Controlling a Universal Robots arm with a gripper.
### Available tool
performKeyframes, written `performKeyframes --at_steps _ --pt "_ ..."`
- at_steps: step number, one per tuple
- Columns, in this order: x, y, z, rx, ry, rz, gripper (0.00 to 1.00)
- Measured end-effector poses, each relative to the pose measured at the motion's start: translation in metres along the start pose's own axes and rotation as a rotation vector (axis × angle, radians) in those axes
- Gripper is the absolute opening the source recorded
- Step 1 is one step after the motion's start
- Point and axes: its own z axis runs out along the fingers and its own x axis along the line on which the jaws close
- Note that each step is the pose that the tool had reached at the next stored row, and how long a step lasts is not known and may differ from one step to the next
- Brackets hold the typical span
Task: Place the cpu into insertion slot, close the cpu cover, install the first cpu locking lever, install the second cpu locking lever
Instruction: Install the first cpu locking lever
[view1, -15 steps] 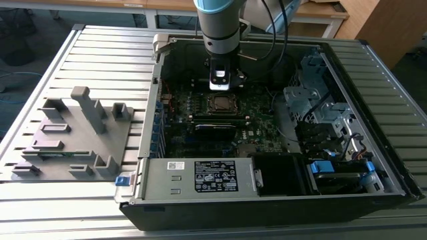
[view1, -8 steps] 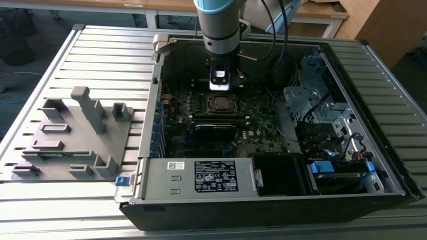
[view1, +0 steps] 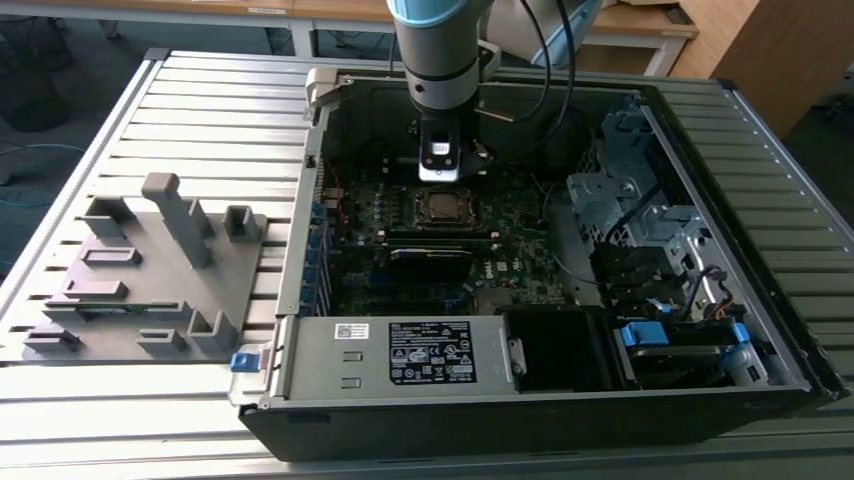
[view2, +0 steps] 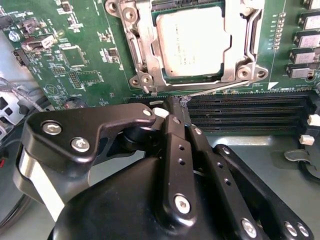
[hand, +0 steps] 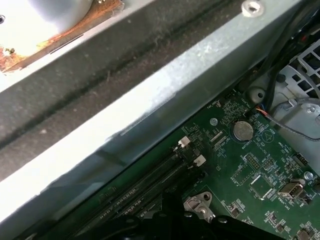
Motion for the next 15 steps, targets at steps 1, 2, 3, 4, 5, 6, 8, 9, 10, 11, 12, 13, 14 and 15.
performKeyframes --at_steps 1,2,3,4,5,6,8,9,10,11,12,13,14,15 --pt "0.0001 0.0002 0.0000 0.0000 0.0000 0.000 0.10" --pt "0.0001 0.0002 0.0000 -0.0001 0.0000 0.000 0.10" --pt "0.0002 0.0002 0.0001 -0.0002 0.0001 0.000 0.10" --pt "0.0003 0.0003 0.0002 -0.0003 0.0001 0.000 0.10" --pt "0.0004 0.0005 0.0003 -0.0002 -0.0001 0.000 0.10" --pt "0.0009 0.0010 0.0004 0.0001 -0.0001 0.000 0.10" --pt "0.0022 0.0024 0.0007 0.0000 -0.0002 0.000 0.10" --pt "0.0026 0.0029 0.0009 0.0001 -0.0001 0.000 0.10" --pt "0.0029 0.0032 0.0010 0.0001 -0.0002 0.000 0.10" --pt "0.0030 0.0033 0.0013 0.0001 -0.0002 0.000 0.10" --pt "0.0030 0.0032 0.0016 0.0007 -0.0009 -0.001 0.10" --pt "0.0031 0.0031 0.0020 0.0020 -0.0019 -0.001 0.10" --pt "0.0031 0.0030 0.0024 0.0038 -0.0032 -0.001 0.10" --pt "0.0032 0.0028 0.0029 0.0059 -0.0051 -0.002 0.10"
